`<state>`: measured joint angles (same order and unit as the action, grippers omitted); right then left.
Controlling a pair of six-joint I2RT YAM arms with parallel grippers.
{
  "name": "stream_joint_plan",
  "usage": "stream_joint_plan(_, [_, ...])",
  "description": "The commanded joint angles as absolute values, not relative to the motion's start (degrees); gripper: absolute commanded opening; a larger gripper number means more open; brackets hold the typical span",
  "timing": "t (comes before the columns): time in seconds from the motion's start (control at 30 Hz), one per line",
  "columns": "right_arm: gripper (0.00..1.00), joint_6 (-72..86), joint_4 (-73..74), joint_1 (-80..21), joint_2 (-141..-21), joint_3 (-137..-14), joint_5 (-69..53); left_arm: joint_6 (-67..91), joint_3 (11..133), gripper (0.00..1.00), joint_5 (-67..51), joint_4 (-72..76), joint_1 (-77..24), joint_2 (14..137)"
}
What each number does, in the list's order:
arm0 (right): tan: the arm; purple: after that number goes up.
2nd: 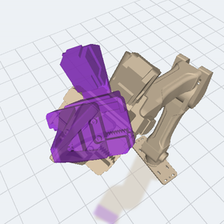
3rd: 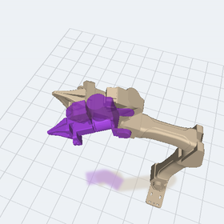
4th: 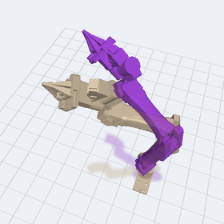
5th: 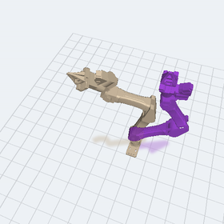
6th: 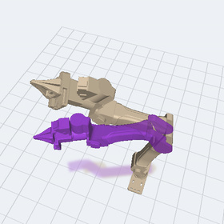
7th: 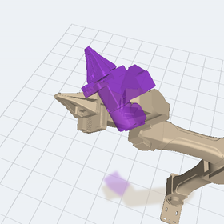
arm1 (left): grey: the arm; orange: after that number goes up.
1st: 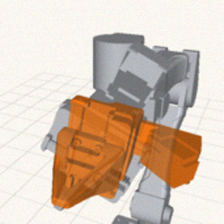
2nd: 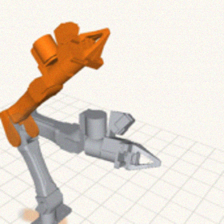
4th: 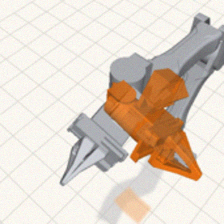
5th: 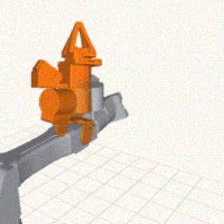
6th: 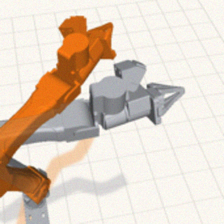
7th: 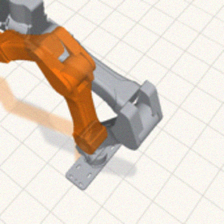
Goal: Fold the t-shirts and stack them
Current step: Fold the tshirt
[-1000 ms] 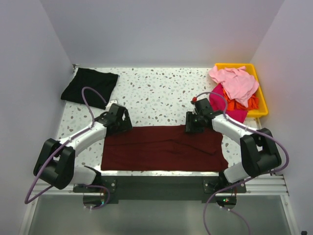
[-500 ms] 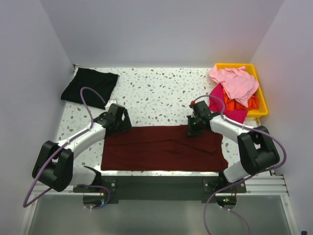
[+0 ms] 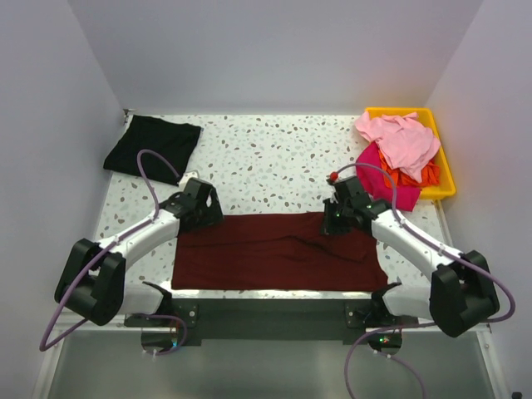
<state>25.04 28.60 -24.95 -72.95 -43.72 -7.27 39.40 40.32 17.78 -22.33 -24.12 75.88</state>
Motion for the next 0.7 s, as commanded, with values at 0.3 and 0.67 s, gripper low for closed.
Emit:
stream_joint_plan(0.3, [0.00, 28.56, 34.72, -29.44, -66.62, -41.14, -9.58, 38.41, 38.85, 1.00, 20.13, -22.15, -23.03, 74.80])
stream_joint_plan(0.67, [0.29, 32.17, 38.32, -35.94, -64.69, -39.20, -10.37, 38.14, 36.30, 1.00, 22.50, -24.52, -21.27, 72.51])
